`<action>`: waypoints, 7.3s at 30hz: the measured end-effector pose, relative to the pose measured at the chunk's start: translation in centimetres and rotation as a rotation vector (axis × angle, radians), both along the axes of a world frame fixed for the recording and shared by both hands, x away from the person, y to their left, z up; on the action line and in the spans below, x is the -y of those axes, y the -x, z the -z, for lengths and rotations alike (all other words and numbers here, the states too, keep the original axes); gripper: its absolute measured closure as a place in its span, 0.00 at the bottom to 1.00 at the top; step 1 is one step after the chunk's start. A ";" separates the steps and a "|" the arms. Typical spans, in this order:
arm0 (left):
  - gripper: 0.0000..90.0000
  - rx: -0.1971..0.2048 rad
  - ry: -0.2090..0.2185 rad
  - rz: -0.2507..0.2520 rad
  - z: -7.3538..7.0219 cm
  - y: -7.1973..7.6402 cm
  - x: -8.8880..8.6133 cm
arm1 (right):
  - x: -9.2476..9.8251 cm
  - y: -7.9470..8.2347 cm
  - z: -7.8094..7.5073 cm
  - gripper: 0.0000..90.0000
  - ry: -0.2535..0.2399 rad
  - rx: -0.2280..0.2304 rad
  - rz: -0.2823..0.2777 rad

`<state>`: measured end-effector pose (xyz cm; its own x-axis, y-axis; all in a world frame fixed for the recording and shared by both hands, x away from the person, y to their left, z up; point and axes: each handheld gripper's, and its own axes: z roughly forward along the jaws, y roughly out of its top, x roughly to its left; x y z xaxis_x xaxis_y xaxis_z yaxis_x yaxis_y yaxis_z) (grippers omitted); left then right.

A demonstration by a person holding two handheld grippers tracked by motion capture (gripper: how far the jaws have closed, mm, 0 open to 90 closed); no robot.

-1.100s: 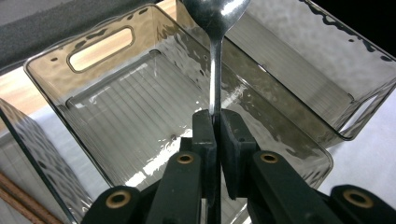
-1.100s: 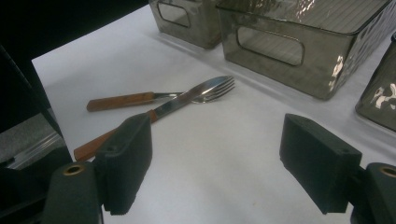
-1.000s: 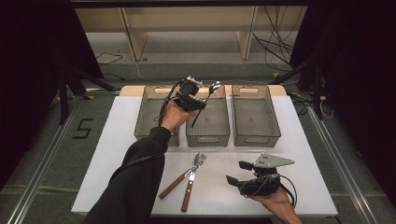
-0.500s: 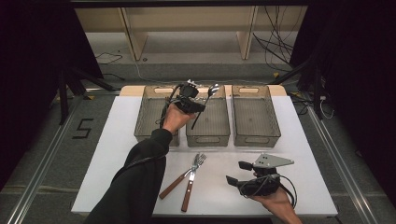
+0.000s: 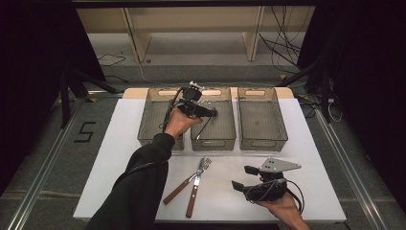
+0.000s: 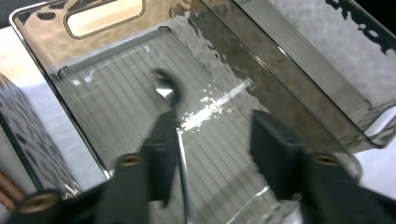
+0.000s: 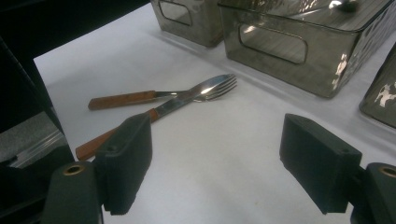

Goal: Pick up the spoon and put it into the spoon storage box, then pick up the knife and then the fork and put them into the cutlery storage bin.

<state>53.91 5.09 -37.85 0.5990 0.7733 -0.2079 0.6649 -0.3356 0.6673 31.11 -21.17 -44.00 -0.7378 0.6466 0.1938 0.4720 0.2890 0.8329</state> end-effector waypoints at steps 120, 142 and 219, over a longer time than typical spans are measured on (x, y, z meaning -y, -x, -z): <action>0.17 0.355 0.174 -0.006 6.6 20.8 -16.0 | -16.5 1.0 4.6 1.00 0.243 -0.110 -0.358; 0.18 0.355 0.174 -0.005 6.7 20.8 -15.9 | -12.8 0.8 3.9 1.00 0.394 -0.150 -0.323; 0.18 0.367 0.168 -0.004 6.5 20.9 -15.9 | -10.7 -3.1 1.9 0.85 0.675 -0.321 -0.108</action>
<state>32.99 20.99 -44.40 0.6543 0.7490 -0.1044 0.3730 -0.1995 0.9061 34.25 -10.47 -45.93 -0.7781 0.6281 -0.0024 0.6016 0.7463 0.2848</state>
